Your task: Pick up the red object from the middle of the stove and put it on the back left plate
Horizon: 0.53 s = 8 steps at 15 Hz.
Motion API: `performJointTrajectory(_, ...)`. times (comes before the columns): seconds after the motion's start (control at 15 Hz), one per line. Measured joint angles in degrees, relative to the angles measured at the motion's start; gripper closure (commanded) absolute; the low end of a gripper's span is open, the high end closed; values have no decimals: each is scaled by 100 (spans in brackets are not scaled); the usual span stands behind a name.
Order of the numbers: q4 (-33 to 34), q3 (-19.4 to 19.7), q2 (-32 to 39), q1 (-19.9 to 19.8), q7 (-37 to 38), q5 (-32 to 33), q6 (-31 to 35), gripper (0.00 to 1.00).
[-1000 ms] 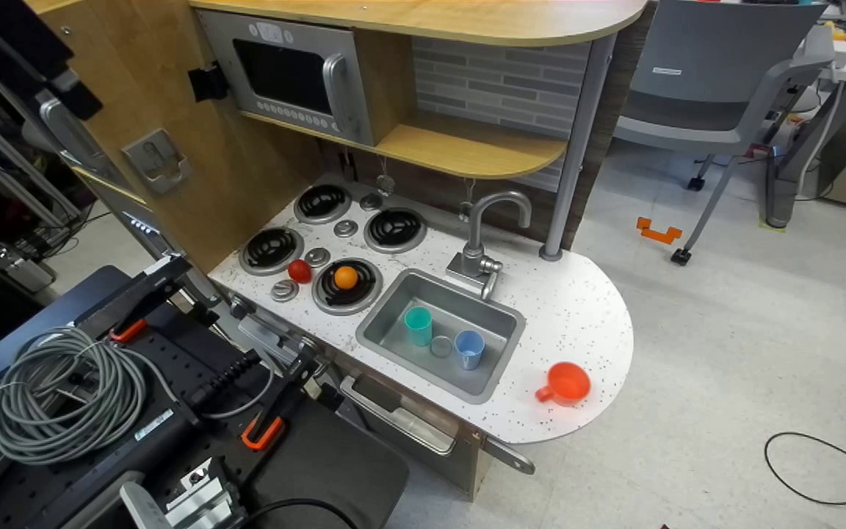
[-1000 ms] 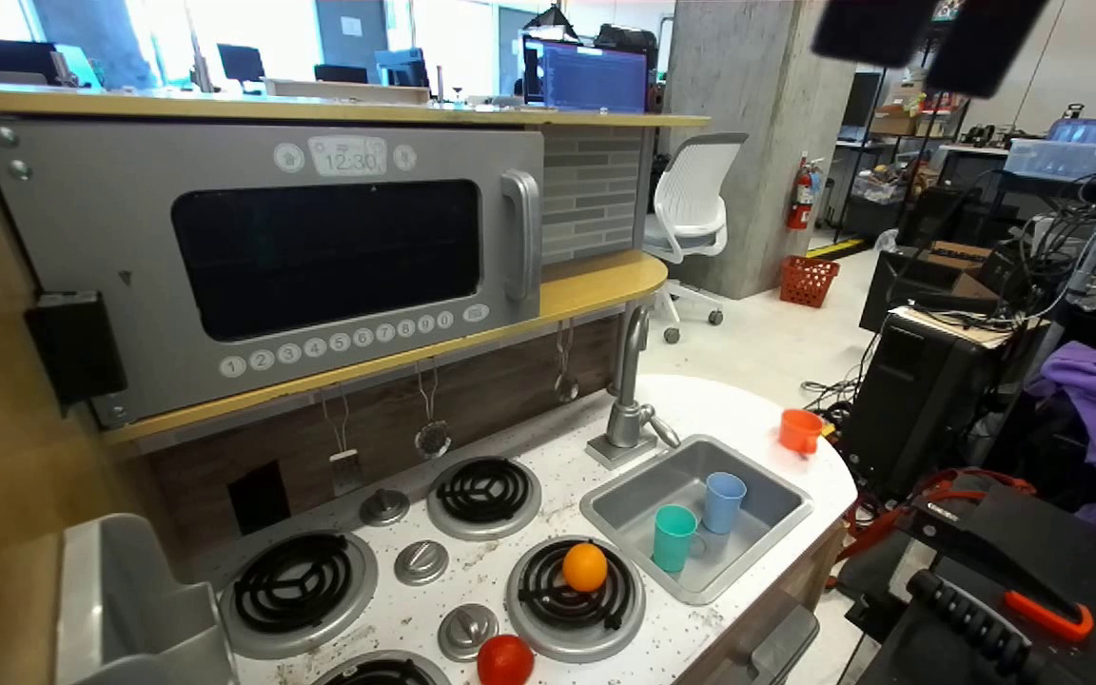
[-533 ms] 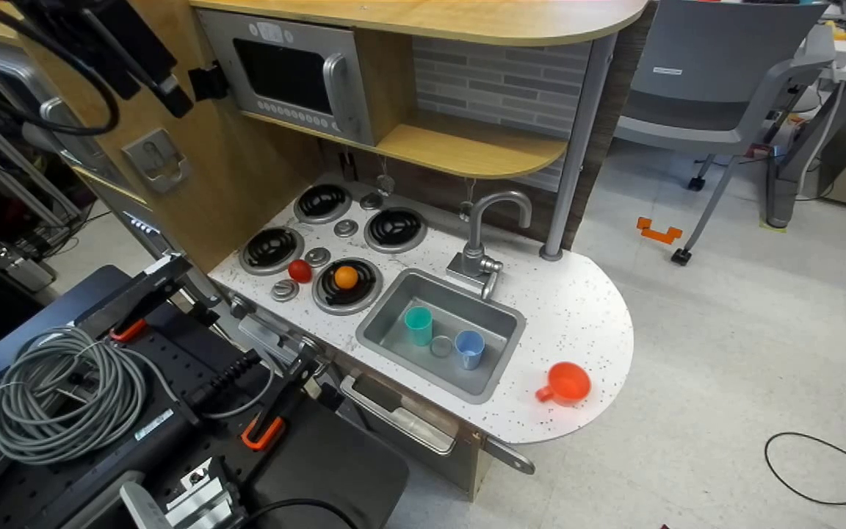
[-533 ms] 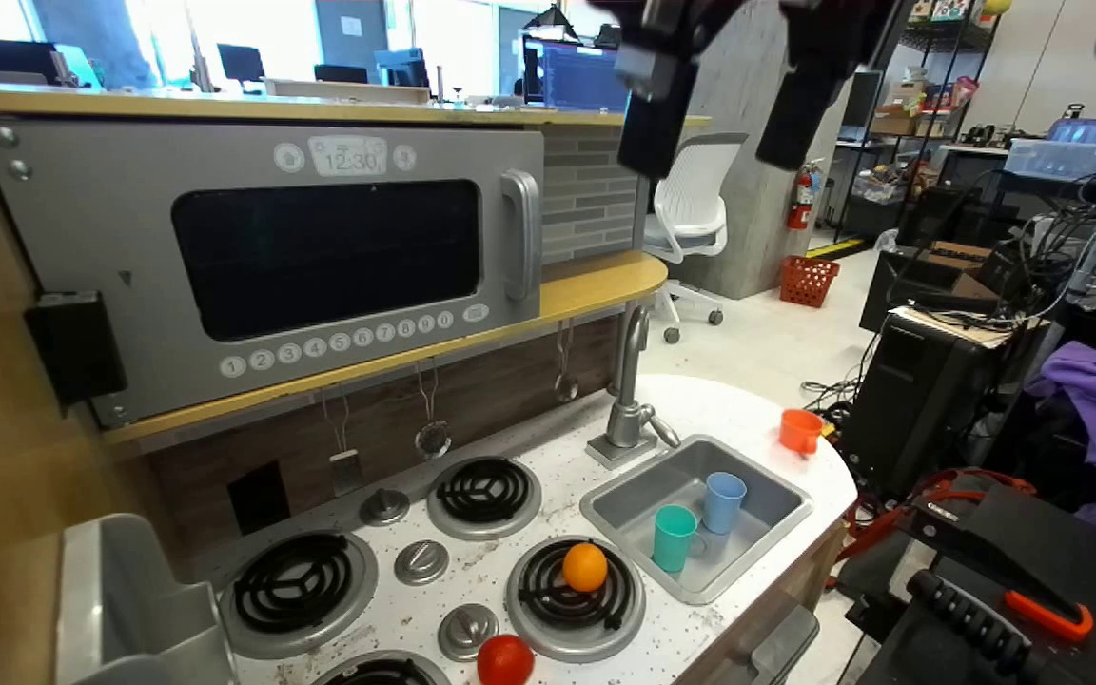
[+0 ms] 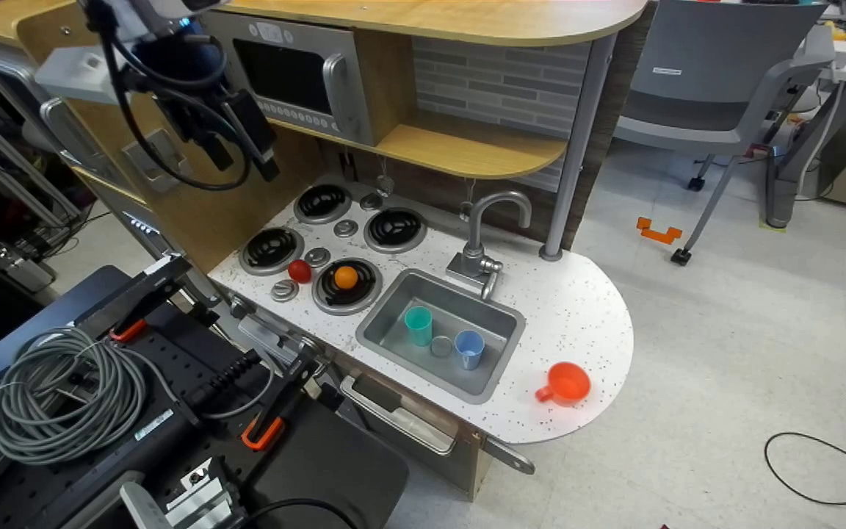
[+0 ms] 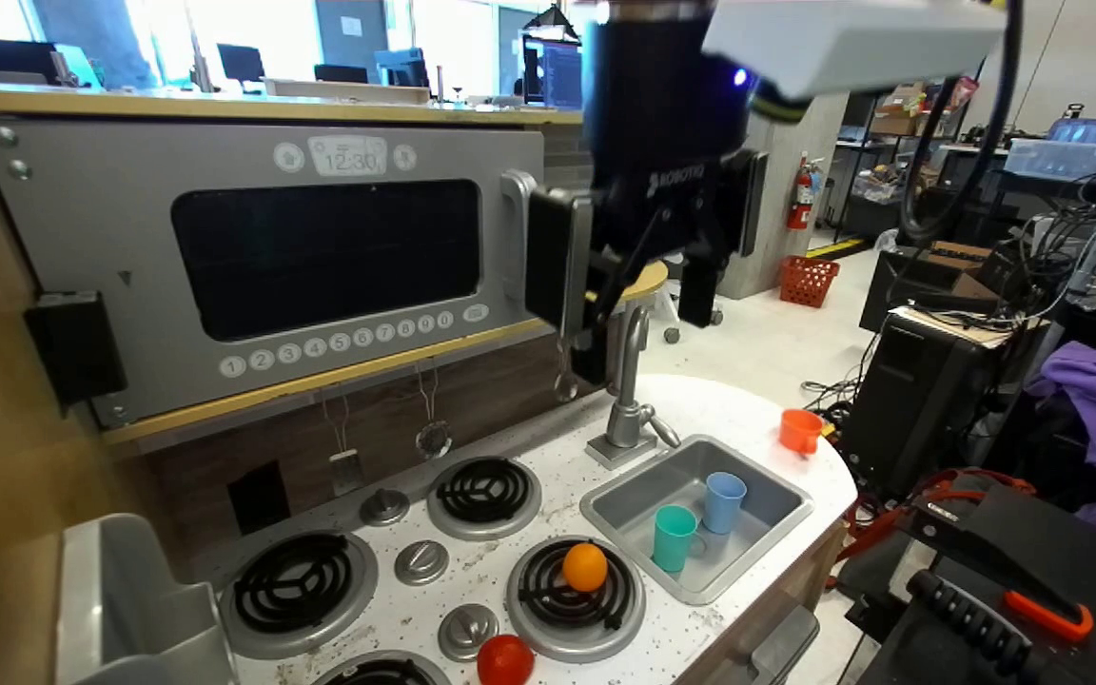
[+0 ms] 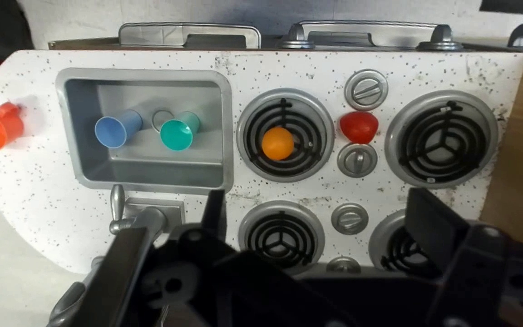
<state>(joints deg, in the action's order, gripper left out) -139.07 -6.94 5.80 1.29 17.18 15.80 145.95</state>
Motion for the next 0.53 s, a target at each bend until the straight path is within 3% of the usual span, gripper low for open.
performJointTrajectory(0.53,1004,422,1884,666,161,112,5,0)
